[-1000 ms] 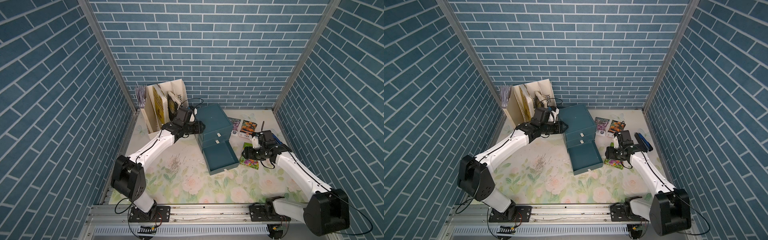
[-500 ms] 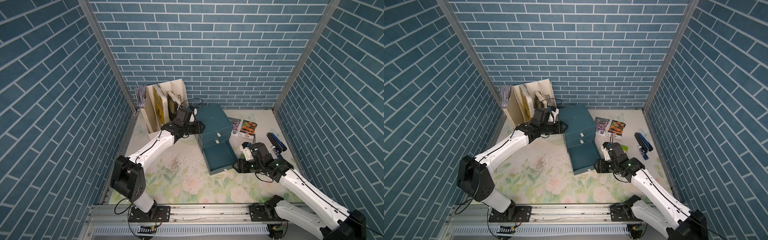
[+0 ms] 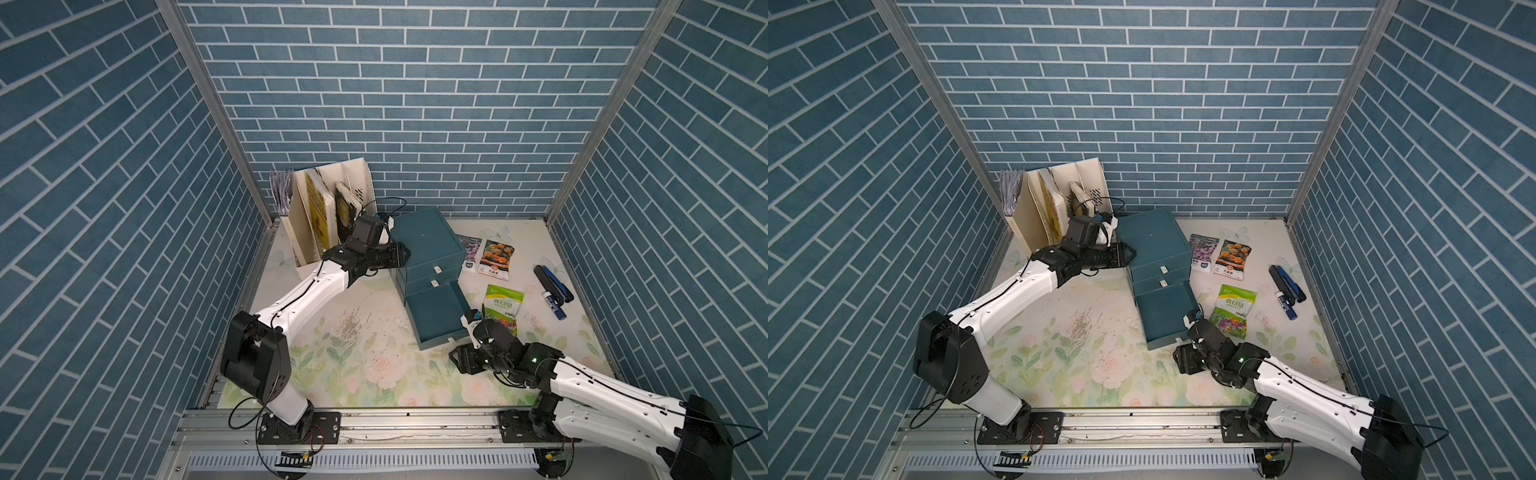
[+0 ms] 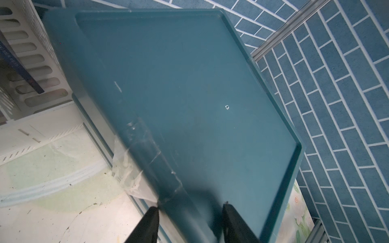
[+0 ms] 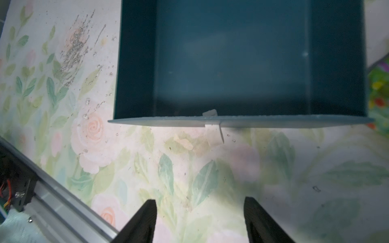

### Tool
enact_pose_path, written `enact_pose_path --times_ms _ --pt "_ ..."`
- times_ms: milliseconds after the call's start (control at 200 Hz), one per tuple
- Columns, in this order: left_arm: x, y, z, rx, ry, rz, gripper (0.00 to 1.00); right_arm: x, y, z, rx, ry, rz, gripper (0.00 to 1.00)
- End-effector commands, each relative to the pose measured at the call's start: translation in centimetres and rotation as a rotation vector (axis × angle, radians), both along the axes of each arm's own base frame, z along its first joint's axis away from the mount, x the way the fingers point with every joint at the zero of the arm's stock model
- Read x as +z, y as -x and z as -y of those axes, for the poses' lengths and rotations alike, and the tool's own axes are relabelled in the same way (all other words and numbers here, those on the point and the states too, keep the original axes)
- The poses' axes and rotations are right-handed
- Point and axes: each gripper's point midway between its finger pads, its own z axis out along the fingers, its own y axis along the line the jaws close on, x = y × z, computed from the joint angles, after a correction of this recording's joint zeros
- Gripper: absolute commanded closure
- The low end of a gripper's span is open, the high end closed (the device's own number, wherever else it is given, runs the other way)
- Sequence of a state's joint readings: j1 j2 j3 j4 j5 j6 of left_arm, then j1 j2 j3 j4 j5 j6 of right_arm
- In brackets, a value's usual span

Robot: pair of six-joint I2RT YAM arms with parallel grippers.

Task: Take the seed bags out of the drawer
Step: Place the seed packet at the center of the board, then close the drawer in the storage box.

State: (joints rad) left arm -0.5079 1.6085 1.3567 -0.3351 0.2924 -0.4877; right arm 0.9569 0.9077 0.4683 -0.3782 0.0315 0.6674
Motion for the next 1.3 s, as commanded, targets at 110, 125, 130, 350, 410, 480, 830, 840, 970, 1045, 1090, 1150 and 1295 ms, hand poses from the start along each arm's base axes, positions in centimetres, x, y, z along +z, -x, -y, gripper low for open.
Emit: enact_pose_path --times_ms 110,125,130,350,410,480,830,840,970,1045,1090,1150,1295 --pt "-6.8 2.7 -2.3 0.008 -0.166 -0.201 0.48 0.8 -2.6 -1.5 -0.070 -0.055 0.155 0.30" --pt "-6.8 2.7 -2.3 0.007 -0.167 -0.203 0.48 0.8 -2.7 -1.5 -0.070 -0.057 0.159 0.30" --pt "-6.8 2.7 -2.3 0.007 -0.168 -0.202 0.48 0.7 -2.7 -1.5 -0.071 -0.056 0.161 0.30" --pt "-6.9 2.7 -2.2 0.001 -0.167 -0.205 0.48 0.3 -3.9 -2.2 -0.081 -0.057 0.206 0.30" --pt "-6.9 2.6 -2.2 0.000 -0.169 -0.205 0.48 0.0 -4.0 -2.4 -0.078 -0.050 0.210 0.30" --pt "-6.9 2.7 -2.2 -0.001 -0.169 -0.206 0.48 -0.2 -4.1 -2.5 -0.077 -0.049 0.216 0.30" --pt "-6.7 2.8 -2.3 -0.002 -0.171 -0.207 0.48 -0.5 -4.8 -2.9 -0.078 -0.048 0.244 0.31" --pt "-6.7 2.7 -2.3 -0.002 -0.171 -0.206 0.48 -0.6 -4.8 -2.9 -0.077 -0.045 0.243 0.31" --pt "-6.8 2.8 -2.3 -0.005 -0.174 -0.207 0.48 -0.7 -5.0 -3.1 -0.075 -0.041 0.259 0.32" --pt "-6.9 2.9 -2.4 -0.006 -0.176 -0.209 0.48 -0.7 -5.3 -3.2 -0.075 -0.037 0.268 0.35" --pt "-6.9 2.9 -2.4 -0.006 -0.177 -0.210 0.48 -0.7 -5.4 -3.3 -0.074 -0.035 0.273 0.36" --pt "-6.9 2.9 -2.3 -0.009 -0.175 -0.208 0.48 -0.6 -5.5 -3.4 -0.076 -0.036 0.278 0.36" --pt "-6.9 2.9 -2.3 -0.011 -0.172 -0.209 0.48 -0.6 -6.0 -3.5 -0.081 -0.030 0.294 0.37"
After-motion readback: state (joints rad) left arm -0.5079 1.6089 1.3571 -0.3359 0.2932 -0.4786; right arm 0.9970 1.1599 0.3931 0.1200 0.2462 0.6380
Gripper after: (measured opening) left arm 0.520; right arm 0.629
